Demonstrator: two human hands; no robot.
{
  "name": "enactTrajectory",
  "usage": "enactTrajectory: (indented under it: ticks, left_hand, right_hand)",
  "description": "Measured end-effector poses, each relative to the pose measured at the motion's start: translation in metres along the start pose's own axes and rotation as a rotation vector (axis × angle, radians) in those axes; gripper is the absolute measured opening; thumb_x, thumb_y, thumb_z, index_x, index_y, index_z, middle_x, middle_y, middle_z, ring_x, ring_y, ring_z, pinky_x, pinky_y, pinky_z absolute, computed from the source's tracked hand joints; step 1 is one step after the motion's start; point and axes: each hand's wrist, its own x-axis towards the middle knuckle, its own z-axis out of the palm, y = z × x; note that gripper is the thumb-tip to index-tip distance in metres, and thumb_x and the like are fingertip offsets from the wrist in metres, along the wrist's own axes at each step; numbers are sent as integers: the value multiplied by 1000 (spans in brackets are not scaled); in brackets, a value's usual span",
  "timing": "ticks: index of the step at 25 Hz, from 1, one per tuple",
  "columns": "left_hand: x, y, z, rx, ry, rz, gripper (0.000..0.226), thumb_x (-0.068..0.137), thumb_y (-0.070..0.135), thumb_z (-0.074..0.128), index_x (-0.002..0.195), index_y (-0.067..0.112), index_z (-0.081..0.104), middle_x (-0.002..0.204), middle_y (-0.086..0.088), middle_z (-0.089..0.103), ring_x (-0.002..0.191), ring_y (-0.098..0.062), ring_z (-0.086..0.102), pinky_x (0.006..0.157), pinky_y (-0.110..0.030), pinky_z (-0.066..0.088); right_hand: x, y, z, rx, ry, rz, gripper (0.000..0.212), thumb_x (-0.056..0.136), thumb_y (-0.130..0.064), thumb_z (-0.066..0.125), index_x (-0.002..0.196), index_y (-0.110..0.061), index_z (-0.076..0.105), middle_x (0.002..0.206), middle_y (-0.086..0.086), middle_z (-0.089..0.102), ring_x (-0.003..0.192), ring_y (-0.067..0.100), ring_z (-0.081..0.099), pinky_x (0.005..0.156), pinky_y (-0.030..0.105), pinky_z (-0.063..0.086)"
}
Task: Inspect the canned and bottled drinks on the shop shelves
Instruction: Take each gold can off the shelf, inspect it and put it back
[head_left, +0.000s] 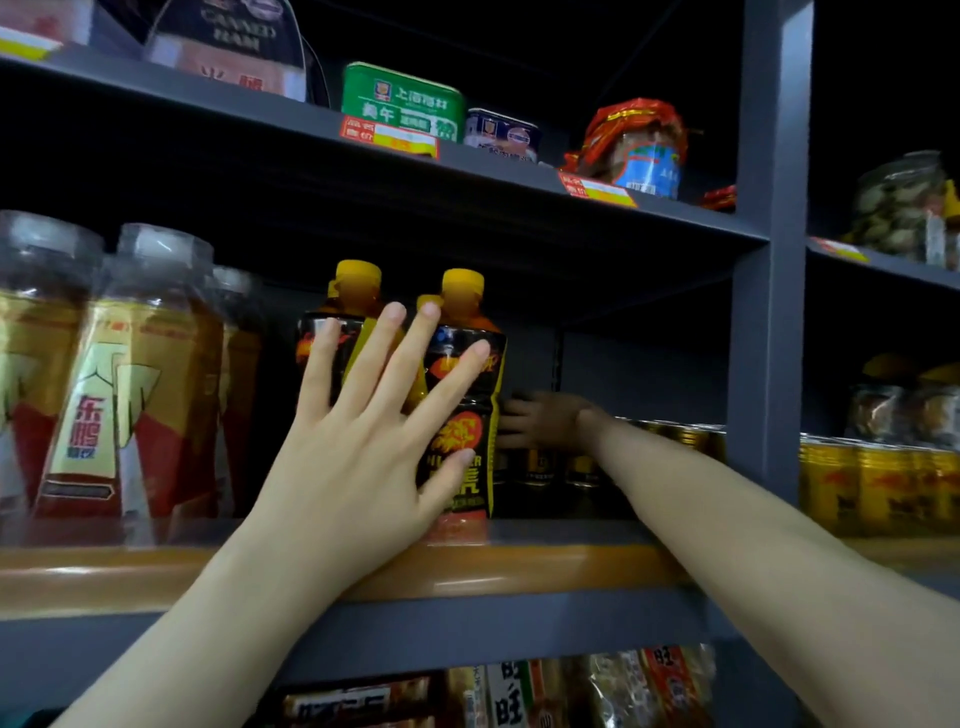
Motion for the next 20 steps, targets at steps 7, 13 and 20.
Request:
enactTrajectory:
  ticks: [7,13,20]
  left_hand:
    - [3,0,-3,73,31,242,53,97,36,33,148,24,38,157,-11,26,146,-32,19,116,-57,8]
    - [4,-2,2,36,-61,273,49,97,36,34,142,24,49,155,-9,33,145,-30,21,115,-56,17]
    - [6,2,-4,-1,-65,277,48,95,33,38,138,21,53,152,-12,37,143,-32,25,112,-57,23]
  right_hand:
    - [-4,-1,-42,163,199,11,44,101,-18,43,144,-9,38,152,9,34,141,26,29,83,8,33]
    - [0,-1,-39,94,211,-33,44,99,-18,46,141,-10,42,152,10,35,140,28,30,80,7,31]
    - [-23,4,-44,-76,267,53,43,97,-10,47,139,-14,45,155,3,23,142,26,19,106,40,36]
